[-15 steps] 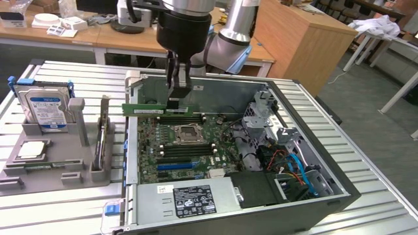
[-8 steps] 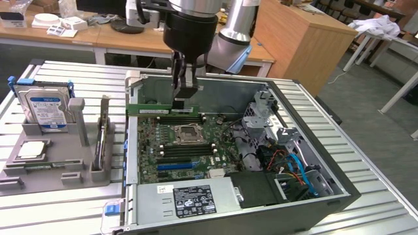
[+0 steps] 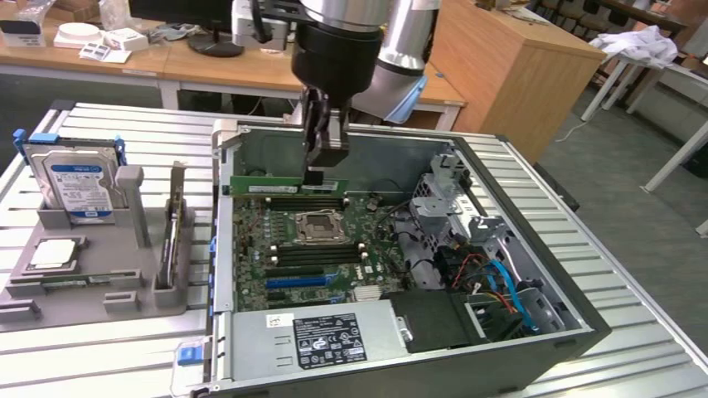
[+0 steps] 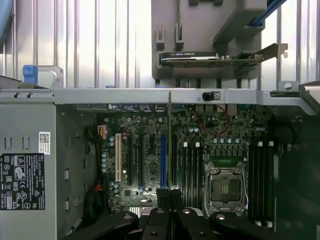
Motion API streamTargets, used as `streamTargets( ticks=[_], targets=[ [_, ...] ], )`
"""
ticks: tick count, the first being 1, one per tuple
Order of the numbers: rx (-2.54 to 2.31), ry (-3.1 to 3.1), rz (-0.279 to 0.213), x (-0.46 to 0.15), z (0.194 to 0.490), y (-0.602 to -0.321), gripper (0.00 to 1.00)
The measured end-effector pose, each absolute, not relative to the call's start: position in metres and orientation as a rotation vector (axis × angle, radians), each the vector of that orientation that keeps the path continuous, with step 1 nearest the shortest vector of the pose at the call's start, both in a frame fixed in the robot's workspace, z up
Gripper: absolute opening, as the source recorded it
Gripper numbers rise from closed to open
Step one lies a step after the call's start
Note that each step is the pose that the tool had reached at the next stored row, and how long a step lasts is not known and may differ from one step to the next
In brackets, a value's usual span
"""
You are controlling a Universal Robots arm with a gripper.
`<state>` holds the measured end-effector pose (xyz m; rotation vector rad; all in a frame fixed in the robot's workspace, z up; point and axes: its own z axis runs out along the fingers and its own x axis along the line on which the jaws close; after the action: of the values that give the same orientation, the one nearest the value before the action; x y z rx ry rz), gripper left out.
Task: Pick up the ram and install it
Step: 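Pick up the ram and move it above insertion slot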
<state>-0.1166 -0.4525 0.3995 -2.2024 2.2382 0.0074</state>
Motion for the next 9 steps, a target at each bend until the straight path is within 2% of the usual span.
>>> streamTargets(
  ticks=[9],
  targets=[
    [-2.202,2.238,0.007,-0.1,0.4,-0.452,0.12]
  ],
)
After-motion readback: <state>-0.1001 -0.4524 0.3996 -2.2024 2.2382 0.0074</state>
